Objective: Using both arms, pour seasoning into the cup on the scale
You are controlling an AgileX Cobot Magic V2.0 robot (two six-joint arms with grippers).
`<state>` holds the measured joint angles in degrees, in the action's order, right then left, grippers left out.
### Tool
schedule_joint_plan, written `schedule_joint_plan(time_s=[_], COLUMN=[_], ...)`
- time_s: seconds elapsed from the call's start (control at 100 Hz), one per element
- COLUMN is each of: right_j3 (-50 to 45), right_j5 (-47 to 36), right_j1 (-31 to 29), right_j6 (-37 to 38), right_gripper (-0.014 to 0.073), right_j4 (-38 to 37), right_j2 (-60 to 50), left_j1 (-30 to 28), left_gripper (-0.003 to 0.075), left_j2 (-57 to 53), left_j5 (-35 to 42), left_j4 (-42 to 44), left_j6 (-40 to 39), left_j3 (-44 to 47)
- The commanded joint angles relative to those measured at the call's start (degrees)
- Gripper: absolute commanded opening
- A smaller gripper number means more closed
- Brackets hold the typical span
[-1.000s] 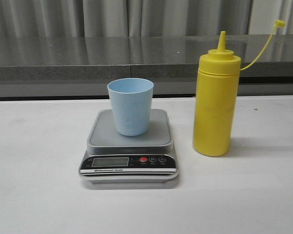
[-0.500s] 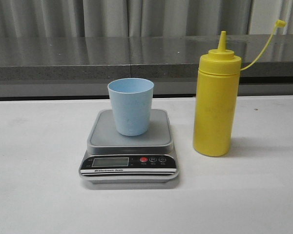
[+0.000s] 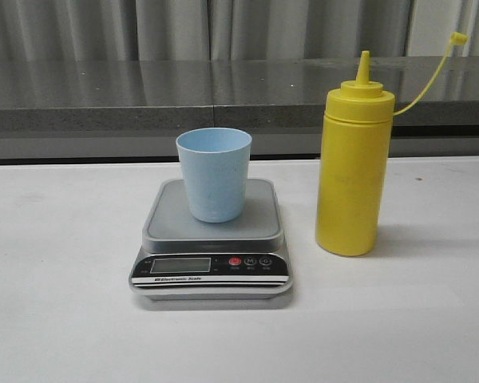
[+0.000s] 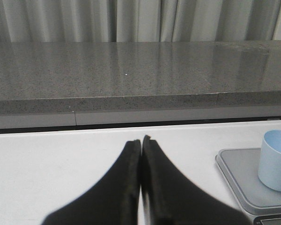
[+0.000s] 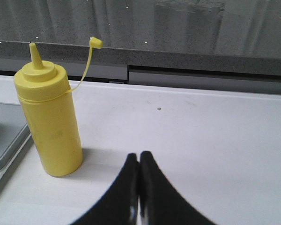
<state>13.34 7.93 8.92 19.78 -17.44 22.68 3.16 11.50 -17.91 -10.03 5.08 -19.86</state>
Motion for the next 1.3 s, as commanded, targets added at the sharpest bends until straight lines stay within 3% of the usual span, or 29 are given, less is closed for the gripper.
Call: schedule_joint_plan(time_s=[0.0,0.46,0.6,0.91,1.15,1.29], right_j3=[2.17,2.05,1.75,-3.92,-9.63,-11.88], right_j5=[-4.78,-4.66,-4.77,-5.03,-5.02,-5.48], right_j1=[-0.16,-0.16,-0.16,-0.29,-5.31,-8.0], right_j6=[0.08,-0.04,-4.26,-16.95,-19.78,-19.78], right_gripper=[-0.0066,-0.0066,-0.0066,-0.0066,-0.0066,-0.0066], right_j4=[-0.06,-0.06,0.5,9.61,13.59,13.98], right_j2=[0.04,0.04,-0.67,-13.68,-23.91,-24.15], left_j1=[-0.17,-0.17,-0.17,-0.17,-0.17,-0.17], left_gripper=[-0.0018,-0.0018,-0.0018,-0.0018,-0.0018,-0.0018], left_j2=[0.42,0.42,0.42,0.42,0.42,0.42], left_j5=[4.66,4.66,4.66,4.66,4.66,4.66], left_j4=[-0.77,-0.77,-0.77,-0.77,-0.77,-0.77], left_j6=[-0.35,-0.35,-0.35,-0.35,-0.35,-0.35], left_j3=[-1.39,-1.39,-1.39,-1.39,-1.39,-1.39])
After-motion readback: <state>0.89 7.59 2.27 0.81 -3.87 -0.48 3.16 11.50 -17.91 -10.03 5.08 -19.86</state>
